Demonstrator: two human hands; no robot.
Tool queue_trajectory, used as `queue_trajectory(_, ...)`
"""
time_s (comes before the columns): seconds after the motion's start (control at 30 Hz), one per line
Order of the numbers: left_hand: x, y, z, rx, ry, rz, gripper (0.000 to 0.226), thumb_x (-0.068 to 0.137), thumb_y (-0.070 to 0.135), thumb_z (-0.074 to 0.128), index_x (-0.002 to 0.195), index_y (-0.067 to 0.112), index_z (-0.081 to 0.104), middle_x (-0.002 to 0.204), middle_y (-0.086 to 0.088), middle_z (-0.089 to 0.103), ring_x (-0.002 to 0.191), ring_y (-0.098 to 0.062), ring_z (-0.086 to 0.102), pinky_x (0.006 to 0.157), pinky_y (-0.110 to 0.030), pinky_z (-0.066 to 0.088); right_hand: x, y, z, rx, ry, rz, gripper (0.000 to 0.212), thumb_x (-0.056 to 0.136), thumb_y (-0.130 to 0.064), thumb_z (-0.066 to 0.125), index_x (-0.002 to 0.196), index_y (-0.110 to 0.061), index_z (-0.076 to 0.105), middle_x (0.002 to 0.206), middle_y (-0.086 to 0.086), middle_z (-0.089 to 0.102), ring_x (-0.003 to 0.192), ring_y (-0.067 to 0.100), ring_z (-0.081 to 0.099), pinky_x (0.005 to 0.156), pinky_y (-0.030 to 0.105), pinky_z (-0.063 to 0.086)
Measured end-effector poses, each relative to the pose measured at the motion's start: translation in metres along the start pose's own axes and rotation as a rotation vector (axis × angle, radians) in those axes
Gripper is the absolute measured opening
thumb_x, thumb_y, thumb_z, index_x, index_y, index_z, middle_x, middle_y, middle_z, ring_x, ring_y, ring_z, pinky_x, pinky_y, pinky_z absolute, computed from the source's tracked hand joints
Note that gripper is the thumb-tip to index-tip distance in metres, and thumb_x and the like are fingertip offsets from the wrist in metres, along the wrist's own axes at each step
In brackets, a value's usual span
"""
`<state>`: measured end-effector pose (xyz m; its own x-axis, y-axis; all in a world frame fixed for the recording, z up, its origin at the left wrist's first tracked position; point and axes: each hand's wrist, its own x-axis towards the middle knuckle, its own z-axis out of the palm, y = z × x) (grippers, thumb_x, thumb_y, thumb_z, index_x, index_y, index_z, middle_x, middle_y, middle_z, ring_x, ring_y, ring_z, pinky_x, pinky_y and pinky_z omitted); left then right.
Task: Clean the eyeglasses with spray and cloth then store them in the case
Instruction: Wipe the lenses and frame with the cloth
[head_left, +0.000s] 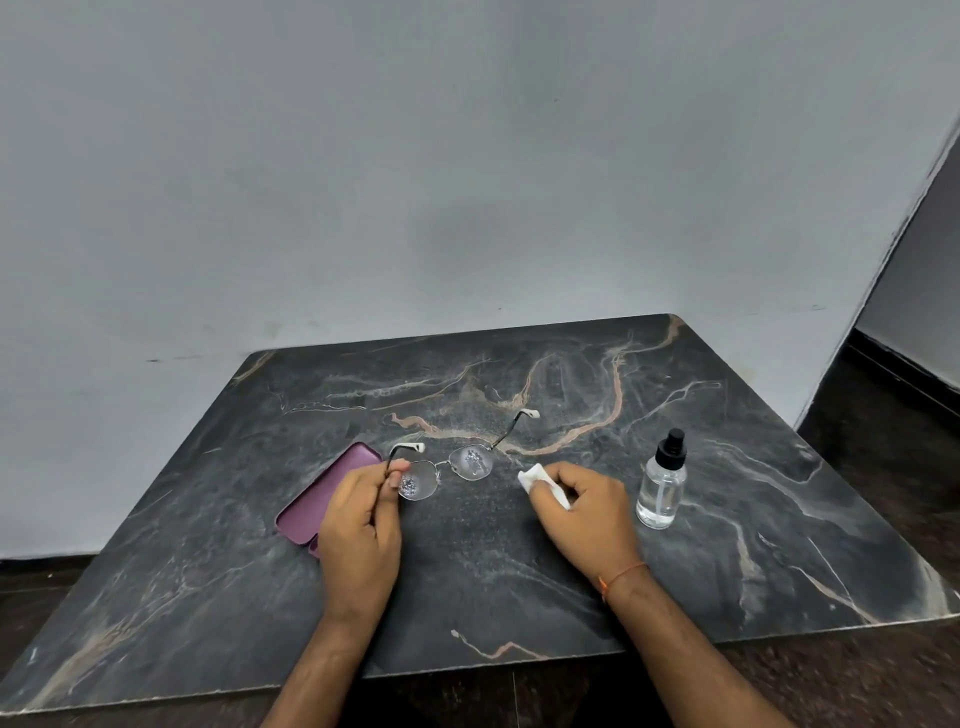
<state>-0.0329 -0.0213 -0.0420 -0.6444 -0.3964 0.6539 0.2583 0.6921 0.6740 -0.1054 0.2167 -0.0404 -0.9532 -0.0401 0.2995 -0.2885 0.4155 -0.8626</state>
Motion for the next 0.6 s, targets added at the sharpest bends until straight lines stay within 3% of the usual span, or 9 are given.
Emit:
queue_trajectory(0.13, 0.0, 0.007, -0.003, -0.028, 0.003, -0.016, 0.02, 0.105, 0.013, 0.06, 0.112, 0.01, 0.079, 0.111, 0.007, 0.078, 0.112, 0.006, 0.066, 0.1, -0.006, 0.044, -0.003, -0.003, -0.002, 0.041, -0.028, 0.012, 0.011, 0.091, -0.037, 0.077, 0.08, -0.034, 0.08, 0.066, -0.001, 0.071, 0.058, 0.002, 0.053, 0.057, 0.03, 0.046)
queue_trajectory(0.3, -0.001, 0.013, -0.005, -0.132, -0.033, -0.082, 0.021, 0.106, 0.013, 0.061, 0.116, 0.018, 0.079, 0.113, 0.013, 0.079, 0.111, -0.001, 0.071, 0.097, -0.01, 0.05, -0.006, -0.009, -0.006, 0.168, -0.032, -0.01, 0.009, 0.094, -0.032, 0.078, 0.087, -0.036, 0.083, 0.073, -0.001, 0.076, 0.064, 0.005, 0.059, 0.06, 0.03, 0.049)
queue_trajectory(0.4, -0.009, 0.022, 0.001, -0.397, 0.002, -0.385, 0.023, 0.109, 0.012, 0.06, 0.113, 0.022, 0.08, 0.111, 0.005, 0.082, 0.101, -0.008, 0.076, 0.085, -0.016, 0.06, -0.007, -0.011, -0.006, 0.219, -0.01, -0.021, 0.012, 0.093, -0.027, 0.08, 0.087, -0.036, 0.083, 0.073, -0.003, 0.076, 0.063, 0.004, 0.059, 0.061, 0.024, 0.048)
queue_trajectory(0.5, -0.015, 0.038, 0.01, -0.759, 0.086, -0.708, 0.022, 0.11, 0.017, 0.059, 0.114, 0.019, 0.08, 0.118, 0.0, 0.082, 0.109, -0.011, 0.076, 0.078, -0.026, 0.067, -0.007, -0.011, -0.007, 0.27, -0.006, -0.034, 0.01, 0.092, -0.026, 0.083, 0.086, -0.034, 0.083, 0.079, -0.004, 0.078, 0.07, 0.013, 0.065, 0.066, 0.025, 0.051)
queue_trajectory(0.6, -0.016, 0.057, 0.016, -1.076, 0.105, -0.906, 0.021, 0.11, 0.014, 0.056, 0.117, 0.015, 0.076, 0.115, -0.002, 0.081, 0.102, -0.014, 0.074, 0.075, -0.029, 0.068, -0.009, -0.01, -0.01, 0.338, -0.059, -0.062, 0.007, 0.088, -0.029, 0.08, 0.082, -0.031, 0.082, 0.082, -0.005, 0.073, 0.075, 0.011, 0.063, 0.07, 0.025, 0.049)
